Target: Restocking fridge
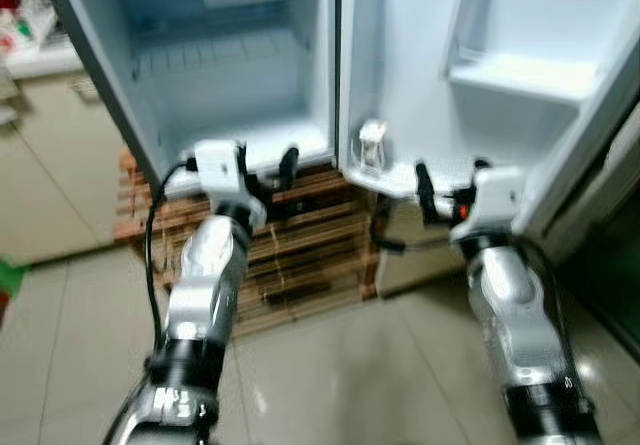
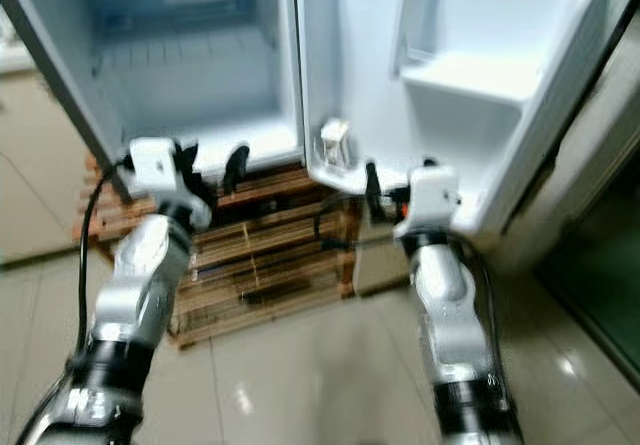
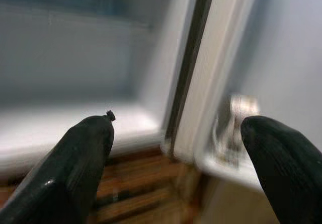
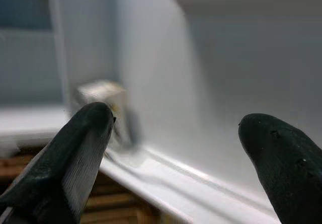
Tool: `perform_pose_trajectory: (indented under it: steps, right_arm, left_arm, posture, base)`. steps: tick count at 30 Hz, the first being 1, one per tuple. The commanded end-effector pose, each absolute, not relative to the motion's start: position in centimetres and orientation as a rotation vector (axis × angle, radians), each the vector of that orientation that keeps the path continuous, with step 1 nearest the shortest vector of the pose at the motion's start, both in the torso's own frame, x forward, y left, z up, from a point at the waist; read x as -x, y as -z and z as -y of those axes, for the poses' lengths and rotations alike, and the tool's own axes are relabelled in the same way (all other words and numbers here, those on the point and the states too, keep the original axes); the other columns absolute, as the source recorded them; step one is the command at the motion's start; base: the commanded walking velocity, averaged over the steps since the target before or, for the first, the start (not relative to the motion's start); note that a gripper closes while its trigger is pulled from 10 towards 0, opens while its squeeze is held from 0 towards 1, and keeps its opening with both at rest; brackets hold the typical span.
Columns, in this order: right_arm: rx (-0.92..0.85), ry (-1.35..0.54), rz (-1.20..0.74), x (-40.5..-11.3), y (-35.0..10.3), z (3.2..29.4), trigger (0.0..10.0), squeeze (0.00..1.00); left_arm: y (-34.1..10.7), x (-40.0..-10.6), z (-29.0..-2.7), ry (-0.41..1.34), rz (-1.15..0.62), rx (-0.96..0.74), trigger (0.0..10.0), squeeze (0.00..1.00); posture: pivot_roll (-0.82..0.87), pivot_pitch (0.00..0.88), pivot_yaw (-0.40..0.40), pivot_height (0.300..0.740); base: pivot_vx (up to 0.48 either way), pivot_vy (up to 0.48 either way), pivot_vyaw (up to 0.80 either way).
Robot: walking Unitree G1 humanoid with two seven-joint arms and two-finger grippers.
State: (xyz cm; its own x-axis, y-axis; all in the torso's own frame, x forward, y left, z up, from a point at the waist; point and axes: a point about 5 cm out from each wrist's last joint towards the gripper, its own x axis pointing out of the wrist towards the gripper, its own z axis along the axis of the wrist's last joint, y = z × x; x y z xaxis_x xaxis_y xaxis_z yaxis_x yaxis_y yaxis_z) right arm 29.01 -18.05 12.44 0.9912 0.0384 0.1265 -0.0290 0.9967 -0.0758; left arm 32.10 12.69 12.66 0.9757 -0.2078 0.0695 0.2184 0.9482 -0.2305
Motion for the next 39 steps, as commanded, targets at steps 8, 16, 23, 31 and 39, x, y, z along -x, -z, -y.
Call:
perform_pose_trajectory:
  steps: [8, 16, 23, 31, 39]
  right_arm:
    - [0.097, 0.044, 0.067, -26.3, -10.4, 20.5, 10.0, 0.0]
    - [0.104, 0.007, 0.084, -27.1, -10.9, 20.1, 10.0, 0.0]
    - [0.115, -0.019, 0.094, -27.2, -11.0, 19.6, 10.0, 0.0]
    - [0.123, -0.04, 0.068, -26.8, -10.3, 19.6, 10.0, 0.0]
    - [0.246, 0.187, 0.076, -27.4, -11.0, 23.0, 10.0, 0.0]
  left_arm:
    - [-10.5, -28.9, -16.1, 0.128, 0.011, 0.062, 10.0, 0.0]
    - [-11.9, -29.6, -14.1, 0.179, 0.069, 0.118, 10.0, 0.0]
    - [-12.1, -30.1, -13.8, 0.167, 0.068, 0.134, 10.0, 0.0]
    - [-11.8, -30.4, -13.6, 0.165, 0.051, 0.129, 10.0, 0.0]
    - [-9.4, -32.7, -17.3, -0.002, -0.091, 0.106, 10.0, 0.0]
  posture:
    - [-0.14, 0.0, 0.041, 0.74]
    - [-0.14, 0.0, 0.032, 0.74]
    - [-0.15, 0.0, 0.038, 0.74]
    - [-0.16, 0.0, 0.041, 0.74]
    - [-0.16, 0.0, 0.042, 0.74]
  base:
    - [0.0, 0.0, 0.0]
    - [0.0, -0.42, 0.0]
    - [0.0, -0.48, 0.0]
    - [0.0, -0.416, 0.0]
    - [0.0, 0.0, 0.0]
